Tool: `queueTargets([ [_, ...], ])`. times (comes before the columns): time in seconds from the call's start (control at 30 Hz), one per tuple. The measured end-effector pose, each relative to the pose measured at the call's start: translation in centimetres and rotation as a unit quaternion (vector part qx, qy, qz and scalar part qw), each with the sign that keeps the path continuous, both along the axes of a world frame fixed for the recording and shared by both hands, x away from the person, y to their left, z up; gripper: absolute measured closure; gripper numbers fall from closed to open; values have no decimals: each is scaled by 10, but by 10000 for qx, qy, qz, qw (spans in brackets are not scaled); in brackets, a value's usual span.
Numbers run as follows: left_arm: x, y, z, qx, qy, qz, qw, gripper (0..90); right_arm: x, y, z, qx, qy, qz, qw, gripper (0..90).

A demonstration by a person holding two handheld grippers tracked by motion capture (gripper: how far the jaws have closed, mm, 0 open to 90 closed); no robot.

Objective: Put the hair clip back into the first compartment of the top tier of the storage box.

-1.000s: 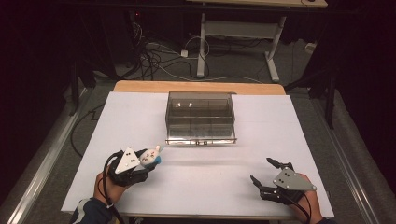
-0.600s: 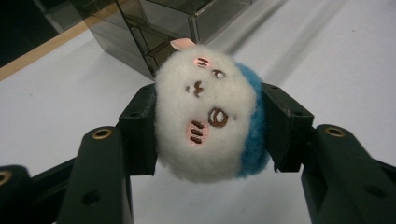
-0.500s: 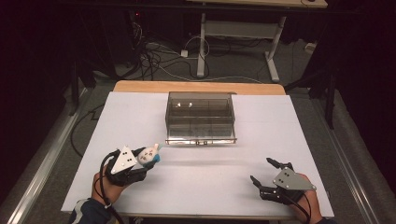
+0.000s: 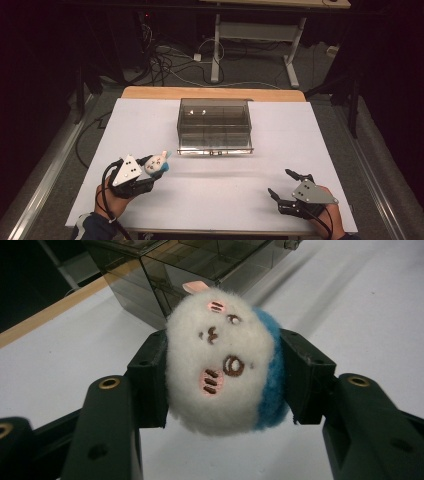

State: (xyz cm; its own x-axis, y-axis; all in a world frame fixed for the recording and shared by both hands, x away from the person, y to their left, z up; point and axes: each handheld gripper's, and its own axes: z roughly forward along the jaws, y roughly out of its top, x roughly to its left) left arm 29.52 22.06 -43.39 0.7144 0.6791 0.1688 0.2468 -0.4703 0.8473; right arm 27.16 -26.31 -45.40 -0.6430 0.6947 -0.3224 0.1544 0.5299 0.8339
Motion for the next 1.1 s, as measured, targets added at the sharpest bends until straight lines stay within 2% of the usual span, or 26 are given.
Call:
queueTargets([
  [0.27, 0, 5, 5, -108, 49, 30, 9999, 435, 0, 1, -1, -15, 32, 27, 10000, 227],
  [0.33, 1, 5, 5, -108, -2, 16, 9999, 435, 0, 1, -1, -14, 38, 23, 10000, 226],
  [0.4, 1, 6, 6, -168, 55, 18, 9998, 435, 0, 2, -2, -15, 44, 25, 10000, 226],
  [0.47, 2, 5, 9, -199, 5, -32, 9998, 434, 1, 2, -2, -14, 53, 24, 10000, 227],
  [0.5, 2, 5, 9, -243, 69, -43, 9997, 435, 1, 2, -2, -14, 56, 24, 10000, 227],
  [0.53, 3, 5, 10, -228, 20, -60, 9997, 435, 1, 2, -2, -13, 61, 30, 10000, 227],
  [0.6, 3, 4, 12, -248, 22, -96, 9996, 435, 1, 2, -3, -21, 74, 39, 10000, 226],
  [0.63, 4, 3, 13, -287, 85, -104, 9995, 435, 1, 2, -3, -20, 80, 38, 10000, 227],
  [0.67, 5, 2, 14, -274, 40, -121, 9995, 435, 2, 3, -3, -28, 84, 39, 10000, 227],
  [1.1, 24, -15, 24, -397, 323, -371, 9980, 435, 2, 3, -5, -26, 123, 43, 9999, 227],
])
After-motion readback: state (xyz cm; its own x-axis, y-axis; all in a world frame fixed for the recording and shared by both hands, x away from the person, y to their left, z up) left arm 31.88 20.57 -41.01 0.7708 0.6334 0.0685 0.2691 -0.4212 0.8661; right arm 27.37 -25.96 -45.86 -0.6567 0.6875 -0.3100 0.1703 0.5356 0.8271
